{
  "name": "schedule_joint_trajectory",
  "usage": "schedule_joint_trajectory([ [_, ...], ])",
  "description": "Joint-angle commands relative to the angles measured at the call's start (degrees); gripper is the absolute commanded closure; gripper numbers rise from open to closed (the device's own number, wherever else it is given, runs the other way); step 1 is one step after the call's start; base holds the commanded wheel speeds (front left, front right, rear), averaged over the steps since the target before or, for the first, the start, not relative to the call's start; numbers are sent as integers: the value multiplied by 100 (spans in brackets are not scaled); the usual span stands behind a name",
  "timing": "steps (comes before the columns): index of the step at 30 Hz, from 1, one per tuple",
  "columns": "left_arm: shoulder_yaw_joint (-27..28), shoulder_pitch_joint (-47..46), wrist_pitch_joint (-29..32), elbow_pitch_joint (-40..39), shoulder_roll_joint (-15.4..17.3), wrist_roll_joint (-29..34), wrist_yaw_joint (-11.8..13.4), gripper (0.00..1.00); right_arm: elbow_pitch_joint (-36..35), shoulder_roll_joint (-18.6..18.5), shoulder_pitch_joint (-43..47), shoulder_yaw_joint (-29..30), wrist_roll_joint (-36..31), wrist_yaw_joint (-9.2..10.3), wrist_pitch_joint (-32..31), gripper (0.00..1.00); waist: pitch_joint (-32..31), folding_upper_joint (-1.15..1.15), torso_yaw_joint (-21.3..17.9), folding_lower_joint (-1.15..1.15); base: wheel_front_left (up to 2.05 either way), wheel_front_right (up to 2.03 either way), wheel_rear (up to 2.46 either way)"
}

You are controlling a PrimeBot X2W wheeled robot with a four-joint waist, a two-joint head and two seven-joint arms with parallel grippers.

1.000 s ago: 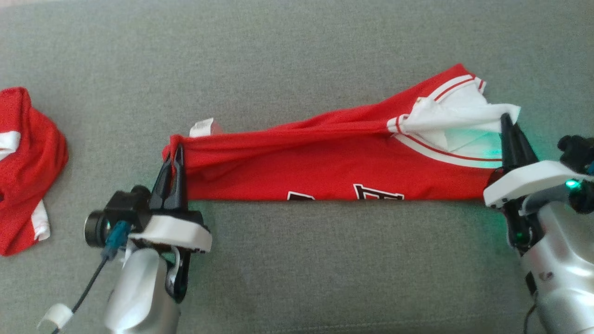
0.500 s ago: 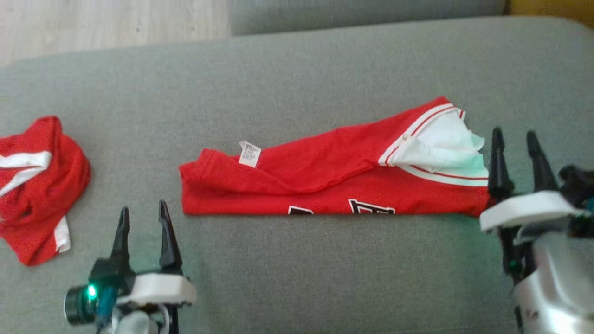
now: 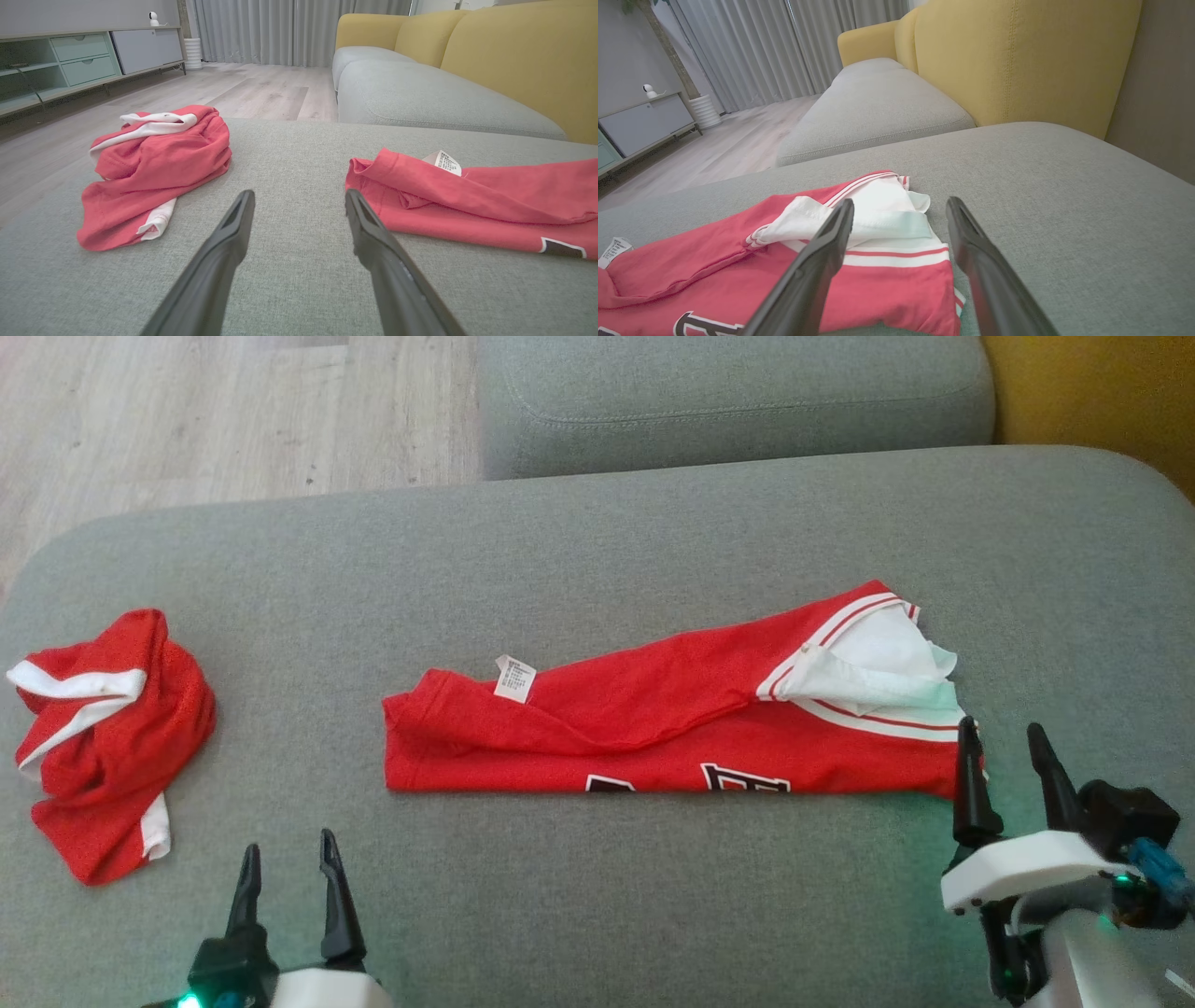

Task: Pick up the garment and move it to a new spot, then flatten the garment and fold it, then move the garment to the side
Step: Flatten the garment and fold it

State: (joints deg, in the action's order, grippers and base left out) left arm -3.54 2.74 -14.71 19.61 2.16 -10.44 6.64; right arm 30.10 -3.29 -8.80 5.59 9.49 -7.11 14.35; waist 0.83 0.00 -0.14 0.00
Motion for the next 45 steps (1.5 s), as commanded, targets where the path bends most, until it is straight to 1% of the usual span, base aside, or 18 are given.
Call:
schedule_joint_trajectory([
  [1, 163, -171, -29, -201, 72, 33, 38, 0, -144, 22, -141, -138, -67, -37, 64, 0, 5, 0, 2, 0, 0, 0, 0],
  [5, 109, -191, -29, -211, 72, 22, 16, 0, -84, 32, -180, -136, -88, -37, 64, 0, 27, 0, 13, 0, 0, 0, 0],
  [9, 19, -263, -29, -248, 72, -2, 2, 0, 60, 36, -305, -38, -73, -37, 64, 0, 175, 0, 66, 0, 0, 0, 0],
  [14, -98, -442, -29, -260, 72, -18, -53, 0, 386, -22, -755, 64, -210, -37, 64, 0, 499, 0, 178, 0, 0, 0, 0],
  [23, -398, -817, -29, -199, 72, -64, -138, 0, 1814, -464, -1980, 325, -660, -37, -12, 0, 1068, 0, 414, 0, 0, 0, 0],
  [26, -468, -911, -29, -181, 72, -71, -146, 0, 2321, -559, -2247, 500, -684, -37, -141, 0, 1201, 0, 480, 0, 0, 0, 0],
  [27, -468, -911, -29, -181, 72, -71, -146, 0, 2321, -559, -2247, 500, -684, -37, -141, 0, 1201, 0, 480, 0, 0, 0, 0],
  [29, -503, -966, -29, -162, 72, -61, -152, 0, 2599, -580, -2383, 595, -633, -37, -196, 0, 1279, 0, 515, 0, 0, 0, 0],
  [32, -526, -1033, -29, -153, 72, -48, -166, 0, 2934, -499, -2516, 490, -415, -37, -250, 0, 1360, 0, 552, 0, 0, 0, 0],
  [35, -544, -1072, -29, -148, 72, -43, -180, 0, 3114, -369, -2533, 107, -33, -37, -250, 0, 1387, 0, 569, 0, 0, 0, 0],
  [38, -572, -1086, -29, -158, 72, -56, -189, 0, 3149, -284, -2441, -392, 482, -37, -338, 0, 1371, 0, 557, 0, 0, 0, 0],
  [39, -585, -1085, -29, -159, 72, -67, -200, 0, 3096, -311, -2350, -704, 804, -37, -407, 64, 1358, 0, 537, 0, 0, 0, 0],
  [40, -591, -1084, -29, -160, 72, -72, -206, 0, 3067, -355, -2308, -823, 956, -37, -429, 100, 1352, 0, 524, 0, 0, 0, 0],
  [43, -622, -1093, -29, -168, 72, -90, -234, 0, 2964, -562, -2232, -1072, 1304, -37, -363, 100, 1330, 0, 483, 0, 0, 0, 0],
  [45, -643, -1088, -29, -176, 72, -99, -243, 0, 2898, -713, -2239, -1107, 1480, -37, -225, 100, 1300, 0, 444, 0, 0, 0, 0],
])
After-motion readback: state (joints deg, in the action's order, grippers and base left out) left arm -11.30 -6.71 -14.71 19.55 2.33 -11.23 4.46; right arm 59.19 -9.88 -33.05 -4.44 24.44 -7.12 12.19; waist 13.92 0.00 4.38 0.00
